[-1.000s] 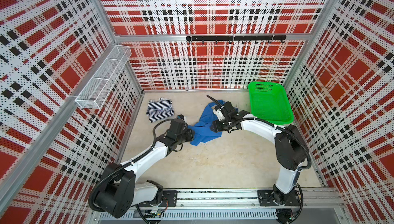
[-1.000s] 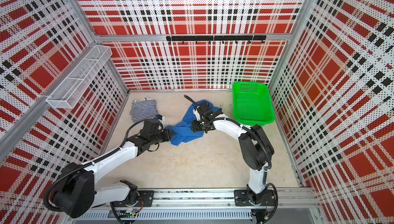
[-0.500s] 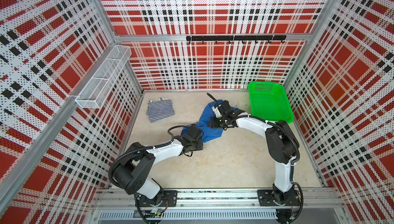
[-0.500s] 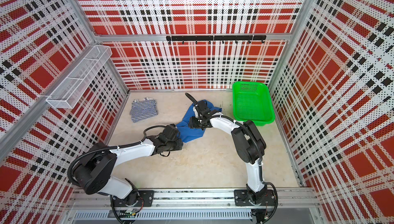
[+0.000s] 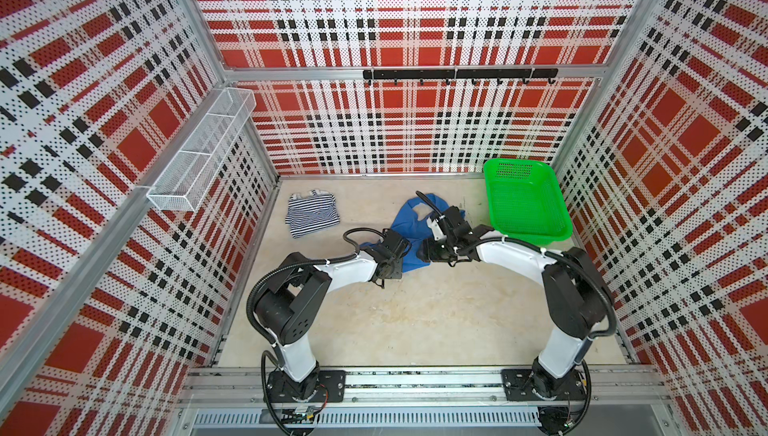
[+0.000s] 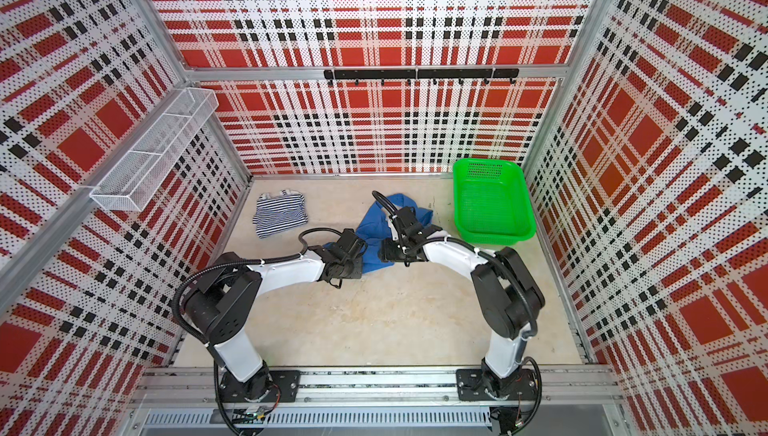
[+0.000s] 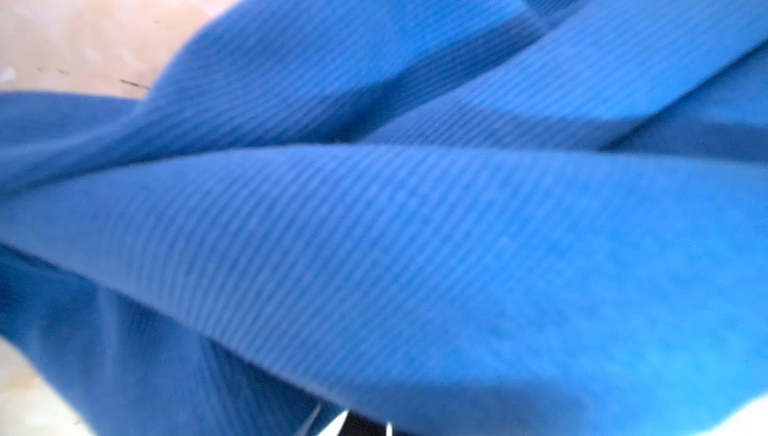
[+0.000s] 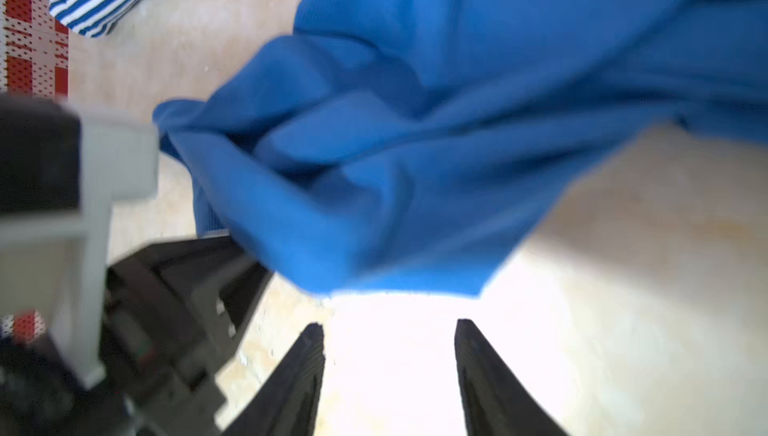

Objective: Fold and stack the tank tops

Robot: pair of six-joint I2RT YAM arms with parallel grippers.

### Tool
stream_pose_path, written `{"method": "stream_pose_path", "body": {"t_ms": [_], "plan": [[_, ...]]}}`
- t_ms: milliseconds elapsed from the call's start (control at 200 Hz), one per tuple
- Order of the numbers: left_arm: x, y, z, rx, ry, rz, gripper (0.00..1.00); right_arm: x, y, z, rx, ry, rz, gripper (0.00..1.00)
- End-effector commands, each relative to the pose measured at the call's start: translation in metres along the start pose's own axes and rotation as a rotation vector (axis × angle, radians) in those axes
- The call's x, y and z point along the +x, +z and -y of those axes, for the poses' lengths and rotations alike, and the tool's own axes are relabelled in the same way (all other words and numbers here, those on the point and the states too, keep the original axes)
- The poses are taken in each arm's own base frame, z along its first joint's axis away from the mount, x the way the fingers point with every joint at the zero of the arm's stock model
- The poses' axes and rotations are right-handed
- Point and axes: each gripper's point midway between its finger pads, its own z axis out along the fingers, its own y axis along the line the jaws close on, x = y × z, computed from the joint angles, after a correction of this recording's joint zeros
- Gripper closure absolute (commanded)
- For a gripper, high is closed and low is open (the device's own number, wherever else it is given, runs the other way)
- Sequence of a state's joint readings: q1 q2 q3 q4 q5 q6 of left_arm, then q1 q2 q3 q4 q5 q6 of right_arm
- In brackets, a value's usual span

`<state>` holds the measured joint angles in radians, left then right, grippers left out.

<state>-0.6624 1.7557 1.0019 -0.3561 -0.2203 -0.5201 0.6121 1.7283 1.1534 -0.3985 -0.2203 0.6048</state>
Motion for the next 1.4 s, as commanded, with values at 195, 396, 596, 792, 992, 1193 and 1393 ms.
{"method": "stream_pose_path", "body": {"t_ms": [195, 396, 596, 792, 992, 1193, 1393], "plan": [[-0.106, -0.15, 0.084, 0.521, 0.023, 0.231, 1.0, 0.01, -0.023, 0.047, 0.051, 0.137, 0.052, 0.5], [-0.142, -0.225, 0.105, 0.848, 0.031, 0.313, 1.0, -0.003, -0.052, 0.092, 0.082, 0.21, 0.112, 0.52], [-0.107, -0.172, 0.025, 0.829, -0.204, 0.275, 1.0, 0.016, -0.06, 0.093, 0.085, 0.201, 0.066, 0.54], [-0.013, -0.111, 0.005, 0.719, -0.216, 0.079, 1.0, 0.049, -0.046, 0.078, 0.041, 0.2, -0.039, 0.63], [0.015, -0.11, 0.006, 0.674, -0.158, 0.033, 1.0, 0.051, -0.034, 0.044, -0.014, 0.152, -0.057, 0.73], [-0.024, -0.118, 0.012, 0.673, -0.157, 0.12, 1.0, 0.035, -0.024, 0.022, -0.032, 0.096, -0.037, 0.79], [-0.071, -0.157, 0.056, 0.869, -0.084, 0.183, 1.0, 0.025, -0.036, 0.041, 0.052, 0.116, 0.019, 0.82]]}}
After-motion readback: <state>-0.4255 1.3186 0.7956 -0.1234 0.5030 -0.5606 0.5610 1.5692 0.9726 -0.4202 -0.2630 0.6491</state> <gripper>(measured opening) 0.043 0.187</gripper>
